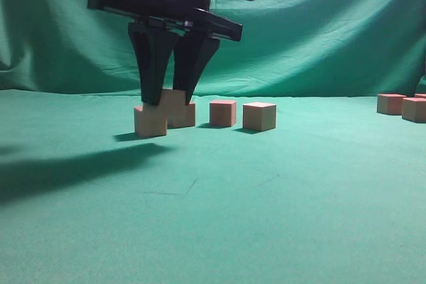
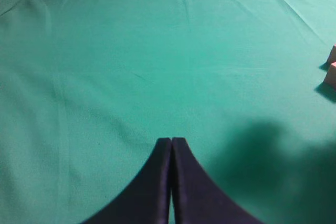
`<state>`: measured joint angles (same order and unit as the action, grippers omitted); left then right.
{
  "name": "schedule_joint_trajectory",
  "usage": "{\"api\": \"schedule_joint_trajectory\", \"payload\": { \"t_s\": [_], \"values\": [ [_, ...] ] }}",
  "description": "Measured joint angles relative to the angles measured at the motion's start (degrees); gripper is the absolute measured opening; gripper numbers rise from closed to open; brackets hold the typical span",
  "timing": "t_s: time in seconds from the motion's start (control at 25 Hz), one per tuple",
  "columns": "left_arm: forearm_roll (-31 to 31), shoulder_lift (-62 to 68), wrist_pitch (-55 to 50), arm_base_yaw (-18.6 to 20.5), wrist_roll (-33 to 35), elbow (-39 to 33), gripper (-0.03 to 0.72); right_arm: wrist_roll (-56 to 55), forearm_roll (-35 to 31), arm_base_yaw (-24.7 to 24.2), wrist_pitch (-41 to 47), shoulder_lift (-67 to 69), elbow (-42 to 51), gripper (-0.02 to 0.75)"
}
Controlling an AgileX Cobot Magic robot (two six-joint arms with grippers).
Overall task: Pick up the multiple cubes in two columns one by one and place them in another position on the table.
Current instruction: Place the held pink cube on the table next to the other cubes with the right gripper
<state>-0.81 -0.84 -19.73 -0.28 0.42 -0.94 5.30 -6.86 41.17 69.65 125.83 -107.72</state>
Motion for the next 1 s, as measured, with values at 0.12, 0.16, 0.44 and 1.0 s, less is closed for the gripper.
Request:
{"api": "schedule_joint_trajectory", "payload": {
  "t_s": [0.12,0.16,0.44,1.0],
  "values": [
    [0.0,0.0,0.0,0.0,0.0,0.0,0.0,-0.1,0.2,0.0,0.0,0.4,-0.1,0.267],
    [0.0,0.0,0.0,0.0,0.0,0.0,0.0,-0.1,0.1,0.0,-0.1,0.7,-0.1,0.267],
    [0.0,0.0,0.0,0.0,0.0,0.0,0.0,-0.1,0.2,0.0,-0.9,2.7,-0.3,0.267],
    [0.0,0.0,0.0,0.0,0.0,0.0,0.0,-0.1,2.7,0.0,-2.7,2.8,-0.6,0.267]
  ]
}}
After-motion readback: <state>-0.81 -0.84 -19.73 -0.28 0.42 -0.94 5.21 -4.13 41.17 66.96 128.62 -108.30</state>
